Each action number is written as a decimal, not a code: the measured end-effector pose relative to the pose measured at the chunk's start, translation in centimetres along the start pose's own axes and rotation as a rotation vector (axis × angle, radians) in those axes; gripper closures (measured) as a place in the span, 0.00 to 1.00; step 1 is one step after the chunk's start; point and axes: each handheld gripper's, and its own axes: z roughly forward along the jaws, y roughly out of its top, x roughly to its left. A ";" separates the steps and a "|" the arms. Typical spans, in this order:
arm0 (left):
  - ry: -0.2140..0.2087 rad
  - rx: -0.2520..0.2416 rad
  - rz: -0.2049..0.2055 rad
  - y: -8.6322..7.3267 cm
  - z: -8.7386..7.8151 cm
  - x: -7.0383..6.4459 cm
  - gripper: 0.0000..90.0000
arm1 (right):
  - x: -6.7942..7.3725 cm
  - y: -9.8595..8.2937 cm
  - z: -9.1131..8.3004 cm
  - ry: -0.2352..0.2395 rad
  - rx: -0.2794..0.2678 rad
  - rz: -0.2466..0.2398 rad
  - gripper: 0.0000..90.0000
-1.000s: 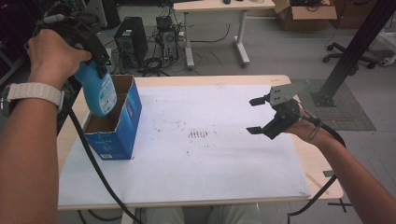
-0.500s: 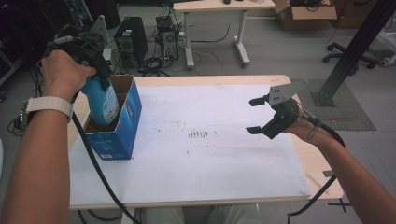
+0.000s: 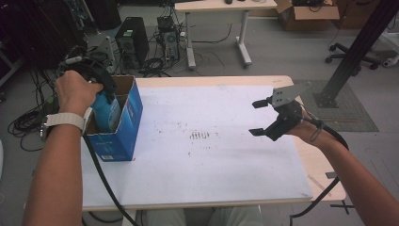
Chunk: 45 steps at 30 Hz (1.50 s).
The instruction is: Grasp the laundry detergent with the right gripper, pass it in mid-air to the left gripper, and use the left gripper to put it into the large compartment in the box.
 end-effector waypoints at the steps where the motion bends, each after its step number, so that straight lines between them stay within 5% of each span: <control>1: -0.001 0.003 0.004 0.0 0.3 0.0 0.42 | 0.0 0.0 0.0 -0.001 0.001 0.001 0.08; 23: -0.010 0.064 -0.017 0.0 5.2 -0.2 0.42 | 0.0 -0.3 0.3 0.004 0.014 0.006 0.08; 45: -0.027 0.096 -0.015 0.2 7.6 0.0 0.42 | -0.2 -0.7 0.6 0.009 0.023 0.020 0.08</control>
